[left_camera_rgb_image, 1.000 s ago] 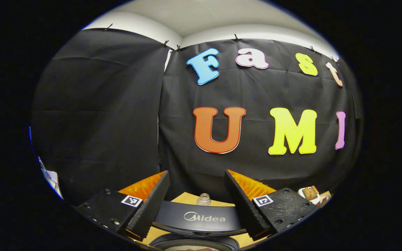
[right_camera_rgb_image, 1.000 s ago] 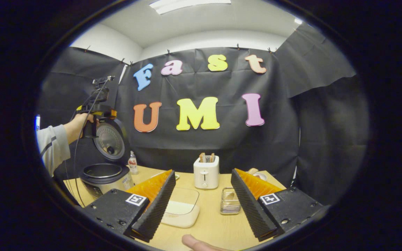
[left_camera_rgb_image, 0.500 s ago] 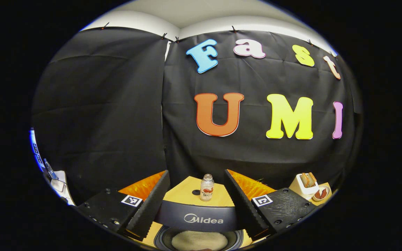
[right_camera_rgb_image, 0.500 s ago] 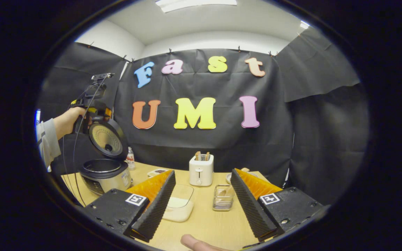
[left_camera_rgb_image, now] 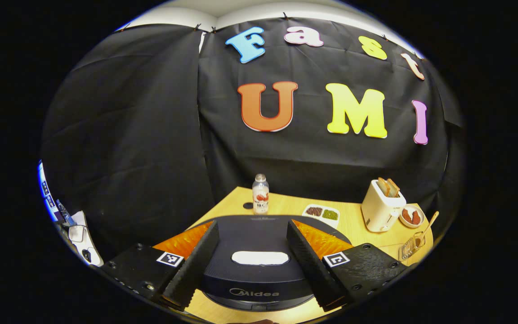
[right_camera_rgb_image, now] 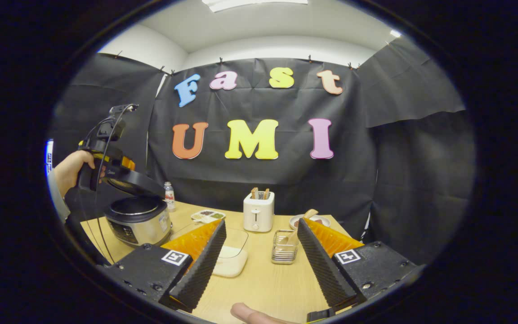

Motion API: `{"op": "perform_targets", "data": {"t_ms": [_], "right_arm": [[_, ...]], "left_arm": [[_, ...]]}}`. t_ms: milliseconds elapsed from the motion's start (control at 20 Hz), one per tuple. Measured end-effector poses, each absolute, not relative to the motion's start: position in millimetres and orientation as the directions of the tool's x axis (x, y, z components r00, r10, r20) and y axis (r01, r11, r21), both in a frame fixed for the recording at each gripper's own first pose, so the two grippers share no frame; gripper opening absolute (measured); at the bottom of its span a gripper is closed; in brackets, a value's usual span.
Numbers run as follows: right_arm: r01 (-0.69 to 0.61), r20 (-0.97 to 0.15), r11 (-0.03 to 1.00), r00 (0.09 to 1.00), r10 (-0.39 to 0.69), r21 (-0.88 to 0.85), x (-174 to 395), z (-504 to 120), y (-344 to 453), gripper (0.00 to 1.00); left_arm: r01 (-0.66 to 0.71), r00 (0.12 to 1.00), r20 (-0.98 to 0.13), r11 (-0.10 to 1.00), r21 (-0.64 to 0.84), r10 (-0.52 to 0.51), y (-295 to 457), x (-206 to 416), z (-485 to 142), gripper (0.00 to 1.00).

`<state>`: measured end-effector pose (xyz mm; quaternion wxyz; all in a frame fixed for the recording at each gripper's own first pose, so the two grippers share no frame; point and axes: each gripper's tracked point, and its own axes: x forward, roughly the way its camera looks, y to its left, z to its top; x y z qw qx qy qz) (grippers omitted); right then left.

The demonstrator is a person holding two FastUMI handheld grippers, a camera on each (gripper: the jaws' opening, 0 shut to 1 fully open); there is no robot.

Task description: Close the left gripper, press the button to open the rice cooker; take a wooden spoon from the chopstick holder with the right hand, scoop a spoonful of rice and pour it into the rice cooker, then put the wooden spoon back into the chopstick holder.

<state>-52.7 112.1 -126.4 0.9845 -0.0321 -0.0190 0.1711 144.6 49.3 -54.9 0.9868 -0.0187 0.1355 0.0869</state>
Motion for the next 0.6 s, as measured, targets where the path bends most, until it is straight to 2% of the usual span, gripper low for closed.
{"op": "perform_targets", "data": {"t_ms": [250, 500, 550, 600], "right_arm": [[-0.317, 0.031, 0.944, 0.947, 0.321, -0.089, -54.4, -126.3, 104.8, 0.99], [-0.279, 0.053, 0.958, 0.958, 0.283, -0.065, -52.7, -120.6, 95.6, 1.0], [-0.277, 0.053, 0.959, 0.959, 0.28, -0.059, -51.6, -120.7, 94.4, 0.99], [-0.276, 0.047, 0.96, 0.959, 0.278, -0.055, -50.1, -122.3, 93.8, 0.99]], "left_arm": [[-0.158, 0.939, -0.31, 0.987, 0.007, 0.153, 44.3, 130.6, -88.5, 0.99], [-0.135, 0.882, -0.458, 0.991, -0.013, 0.114, 36.1, 115.2, -127.7, 0.99], [-0.125, 0.897, -0.428, 0.992, -0.008, 0.109, 36.2, 115.1, -119.1, 0.99], [-0.122, 0.89, -0.444, 0.993, -0.008, 0.106, 35.3, 113.1, -123.0, 1.0]]}}
